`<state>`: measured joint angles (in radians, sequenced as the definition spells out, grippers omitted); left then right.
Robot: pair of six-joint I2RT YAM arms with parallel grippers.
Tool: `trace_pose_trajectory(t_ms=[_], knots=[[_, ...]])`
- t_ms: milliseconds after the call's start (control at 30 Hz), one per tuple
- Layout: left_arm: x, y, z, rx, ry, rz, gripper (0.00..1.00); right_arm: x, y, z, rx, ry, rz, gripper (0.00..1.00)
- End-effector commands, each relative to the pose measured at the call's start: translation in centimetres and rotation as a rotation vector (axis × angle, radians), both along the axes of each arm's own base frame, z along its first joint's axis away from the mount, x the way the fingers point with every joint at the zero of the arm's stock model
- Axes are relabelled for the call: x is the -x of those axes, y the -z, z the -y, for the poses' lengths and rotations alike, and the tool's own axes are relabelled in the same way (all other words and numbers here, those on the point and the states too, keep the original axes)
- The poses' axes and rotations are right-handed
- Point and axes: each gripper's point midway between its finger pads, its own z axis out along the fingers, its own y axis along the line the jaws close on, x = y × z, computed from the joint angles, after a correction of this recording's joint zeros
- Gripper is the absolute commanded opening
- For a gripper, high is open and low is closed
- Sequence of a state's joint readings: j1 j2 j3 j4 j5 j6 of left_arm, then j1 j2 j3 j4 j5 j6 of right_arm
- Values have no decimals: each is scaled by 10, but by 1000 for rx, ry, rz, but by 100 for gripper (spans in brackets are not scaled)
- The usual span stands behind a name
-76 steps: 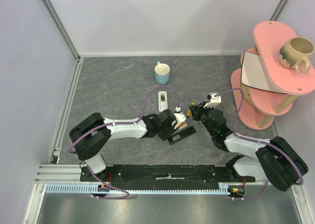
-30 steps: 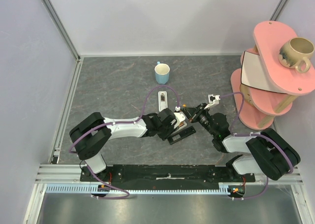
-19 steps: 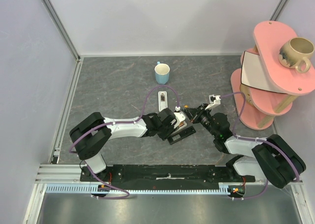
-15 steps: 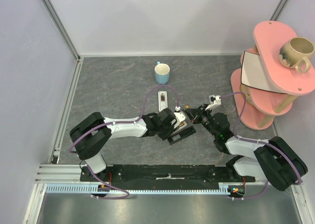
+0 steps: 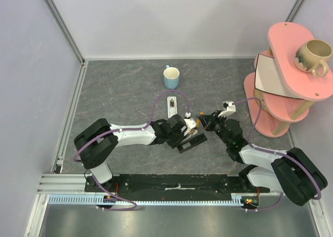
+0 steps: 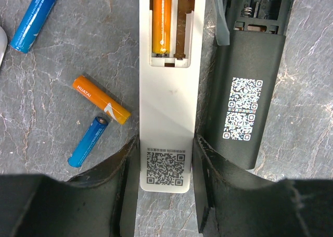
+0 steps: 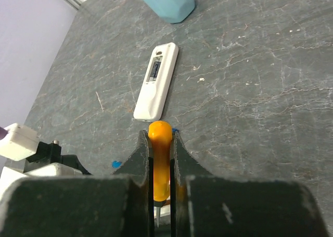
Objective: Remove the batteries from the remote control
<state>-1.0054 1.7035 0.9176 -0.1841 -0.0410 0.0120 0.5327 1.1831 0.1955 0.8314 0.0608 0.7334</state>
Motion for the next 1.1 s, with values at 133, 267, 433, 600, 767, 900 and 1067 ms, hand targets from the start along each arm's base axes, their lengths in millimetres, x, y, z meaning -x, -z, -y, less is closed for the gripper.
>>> trace_pose_trajectory(t_ms=[133, 267, 433, 600, 767, 900, 1067], knots=[[7, 25, -7, -38, -32, -71, 2, -16, -23, -2, -41, 39, 58, 0], [11, 22, -7, -32, -67, -104, 17, -14, -26, 1, -39, 46, 59, 0], [25, 20, -5, -5, -106, -187, 51, -12, -34, 7, -33, 61, 78, 0], [44, 17, 0, 47, -101, -263, 54, -10, -36, 12, -29, 73, 85, 0], [60, 7, 14, 126, -75, -315, 54, -10, -36, 12, -27, 74, 85, 0], [70, 1, 27, 168, -33, -348, 54, -10, -35, 11, -28, 68, 82, 0], [81, -13, 45, 261, 52, -390, 54, -11, -34, 9, -28, 61, 78, 0]])
